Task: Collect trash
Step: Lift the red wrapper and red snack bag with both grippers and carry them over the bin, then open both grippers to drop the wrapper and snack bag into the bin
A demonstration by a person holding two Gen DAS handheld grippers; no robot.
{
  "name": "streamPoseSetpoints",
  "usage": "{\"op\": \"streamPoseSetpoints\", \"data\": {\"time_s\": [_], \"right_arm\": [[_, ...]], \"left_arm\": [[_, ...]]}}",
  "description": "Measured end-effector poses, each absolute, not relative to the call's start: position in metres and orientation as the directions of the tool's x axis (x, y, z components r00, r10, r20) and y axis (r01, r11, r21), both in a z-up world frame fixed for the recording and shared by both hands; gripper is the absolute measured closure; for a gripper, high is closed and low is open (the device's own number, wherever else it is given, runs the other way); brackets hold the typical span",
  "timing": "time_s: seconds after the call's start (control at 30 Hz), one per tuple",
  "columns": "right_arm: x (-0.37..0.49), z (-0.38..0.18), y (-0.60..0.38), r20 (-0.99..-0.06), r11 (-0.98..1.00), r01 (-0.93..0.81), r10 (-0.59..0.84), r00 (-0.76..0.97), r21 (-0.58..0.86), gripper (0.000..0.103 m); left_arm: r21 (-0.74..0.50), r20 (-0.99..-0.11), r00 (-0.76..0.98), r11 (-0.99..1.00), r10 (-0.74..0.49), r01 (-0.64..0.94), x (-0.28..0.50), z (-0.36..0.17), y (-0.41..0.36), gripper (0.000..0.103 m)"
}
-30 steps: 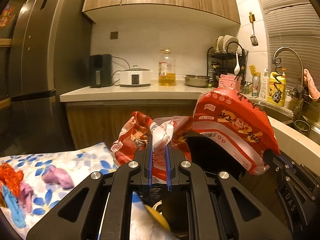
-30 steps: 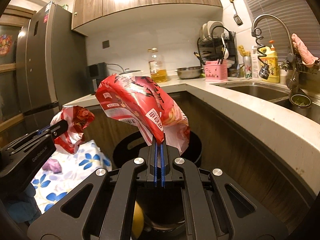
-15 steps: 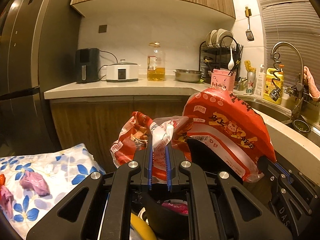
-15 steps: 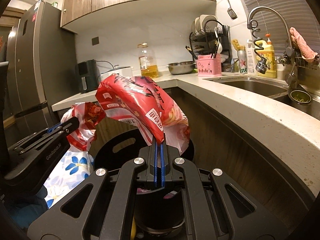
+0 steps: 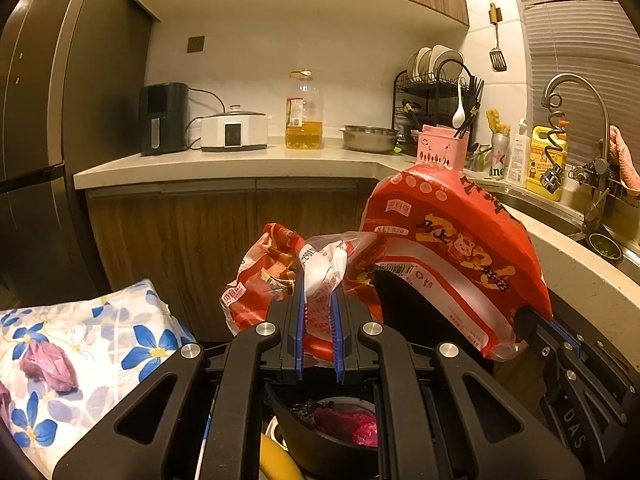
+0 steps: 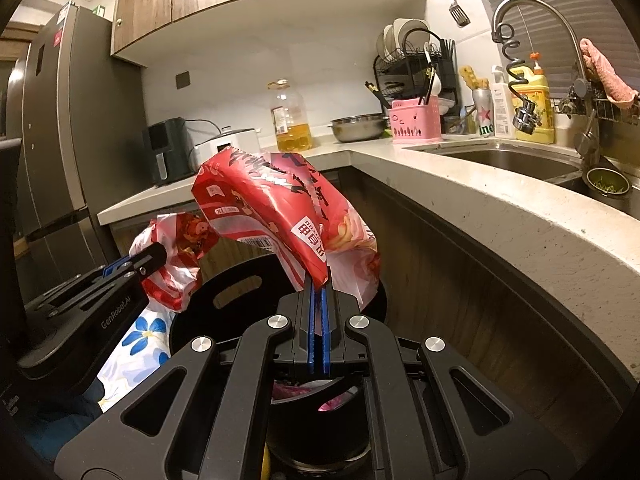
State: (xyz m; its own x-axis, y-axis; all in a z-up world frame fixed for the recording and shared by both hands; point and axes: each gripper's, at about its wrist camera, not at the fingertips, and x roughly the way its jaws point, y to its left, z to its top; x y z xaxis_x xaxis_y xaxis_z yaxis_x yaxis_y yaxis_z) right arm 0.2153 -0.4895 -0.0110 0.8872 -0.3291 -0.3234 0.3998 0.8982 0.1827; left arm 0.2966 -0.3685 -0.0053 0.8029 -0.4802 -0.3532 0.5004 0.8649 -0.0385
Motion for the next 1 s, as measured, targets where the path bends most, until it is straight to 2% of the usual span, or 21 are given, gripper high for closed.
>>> {"op": "streamPoseSetpoints", "data": {"time_s": [0.27, 0.57, 0.63, 0.7, 0.8, 1.0], "right_arm": [[0.219, -0.013, -0.493, -0.327, 0.898, 0.400, -0.327, 0.886, 0.185, 0.100], [0.224, -0.017, -0.499, -0.344, 0.895, 0.401, -0.321, 0.882, 0.195, 0.099], [0.226, -0.018, -0.500, -0.349, 0.895, 0.401, -0.319, 0.881, 0.197, 0.099], [0.228, -0.019, -0.501, -0.357, 0.894, 0.402, -0.316, 0.879, 0.198, 0.098], [0.230, -0.020, -0.502, -0.364, 0.893, 0.406, -0.319, 0.875, 0.195, 0.095], [0.229, -0.023, -0.505, -0.372, 0.887, 0.416, -0.324, 0.870, 0.200, 0.077]], "left_arm": [[-0.035, -0.365, 0.793, 0.859, -0.487, 0.511, 0.301, -0.010, -0.372, 0.091], [-0.028, -0.374, 0.778, 0.845, -0.504, 0.534, 0.305, -0.016, -0.376, 0.083], [-0.027, -0.376, 0.778, 0.845, -0.503, 0.534, 0.306, -0.016, -0.376, 0.078], [-0.025, -0.374, 0.782, 0.848, -0.500, 0.530, 0.307, -0.017, -0.376, 0.063], [-0.036, -0.372, 0.777, 0.844, -0.508, 0.535, 0.307, -0.016, -0.374, 0.054], [-0.056, -0.361, 0.795, 0.862, -0.487, 0.503, 0.307, -0.014, -0.359, 0.034]]}}
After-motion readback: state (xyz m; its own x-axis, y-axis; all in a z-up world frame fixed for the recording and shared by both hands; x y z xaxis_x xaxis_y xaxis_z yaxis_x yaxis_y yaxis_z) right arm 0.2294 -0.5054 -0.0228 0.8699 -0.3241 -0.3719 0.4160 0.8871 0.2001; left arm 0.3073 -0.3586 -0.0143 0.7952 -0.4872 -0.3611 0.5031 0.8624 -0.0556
